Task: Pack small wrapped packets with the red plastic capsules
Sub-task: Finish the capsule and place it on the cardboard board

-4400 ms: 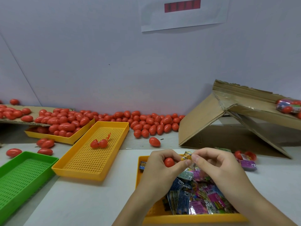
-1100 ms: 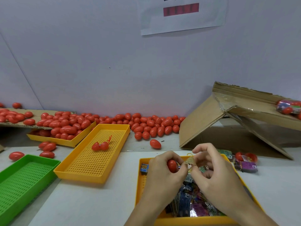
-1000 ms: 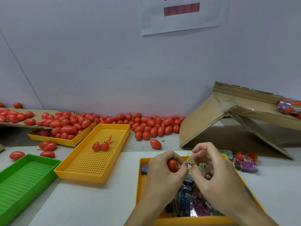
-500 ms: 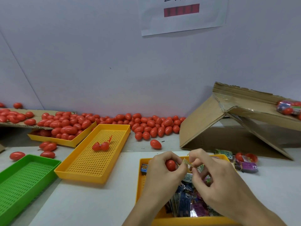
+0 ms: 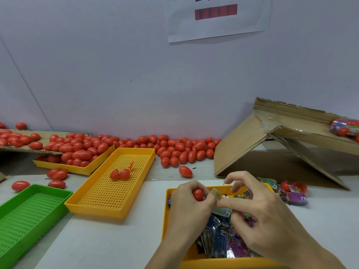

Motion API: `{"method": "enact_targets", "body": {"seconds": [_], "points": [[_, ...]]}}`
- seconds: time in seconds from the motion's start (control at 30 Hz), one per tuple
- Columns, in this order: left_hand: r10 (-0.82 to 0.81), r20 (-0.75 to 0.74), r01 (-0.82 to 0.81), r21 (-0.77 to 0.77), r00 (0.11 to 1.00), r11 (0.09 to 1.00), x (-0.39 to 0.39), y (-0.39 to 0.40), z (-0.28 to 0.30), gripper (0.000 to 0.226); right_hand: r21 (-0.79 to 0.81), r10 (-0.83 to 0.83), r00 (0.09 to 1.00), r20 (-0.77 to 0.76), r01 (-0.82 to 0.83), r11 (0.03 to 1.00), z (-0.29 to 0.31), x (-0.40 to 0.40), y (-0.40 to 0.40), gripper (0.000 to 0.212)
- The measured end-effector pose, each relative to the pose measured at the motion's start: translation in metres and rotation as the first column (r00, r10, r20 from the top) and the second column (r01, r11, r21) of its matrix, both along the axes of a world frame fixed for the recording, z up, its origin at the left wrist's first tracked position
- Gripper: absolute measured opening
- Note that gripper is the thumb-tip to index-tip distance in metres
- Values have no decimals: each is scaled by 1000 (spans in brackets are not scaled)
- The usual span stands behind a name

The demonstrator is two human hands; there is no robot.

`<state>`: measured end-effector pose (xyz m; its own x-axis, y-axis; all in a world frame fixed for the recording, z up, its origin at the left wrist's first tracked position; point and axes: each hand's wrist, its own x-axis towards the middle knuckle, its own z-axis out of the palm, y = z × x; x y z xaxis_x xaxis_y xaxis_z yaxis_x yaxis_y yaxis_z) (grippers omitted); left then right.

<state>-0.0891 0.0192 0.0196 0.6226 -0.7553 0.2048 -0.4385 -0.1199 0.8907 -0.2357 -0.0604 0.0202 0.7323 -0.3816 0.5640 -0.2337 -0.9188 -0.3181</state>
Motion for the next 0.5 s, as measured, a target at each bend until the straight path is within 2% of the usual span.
{"method": "enact_targets", "body": {"seconds": [0.37,0.5], "points": [[29,-40,-29,10,999,1000,5,-2,-3,17,-29,31,997,-67,-33,999,1,-2,-1,37],[49,-60,-49,5,997,999,8,-2,-3,15,-53,-8,996,-85,3,999,-1,-1,-1,40]]}}
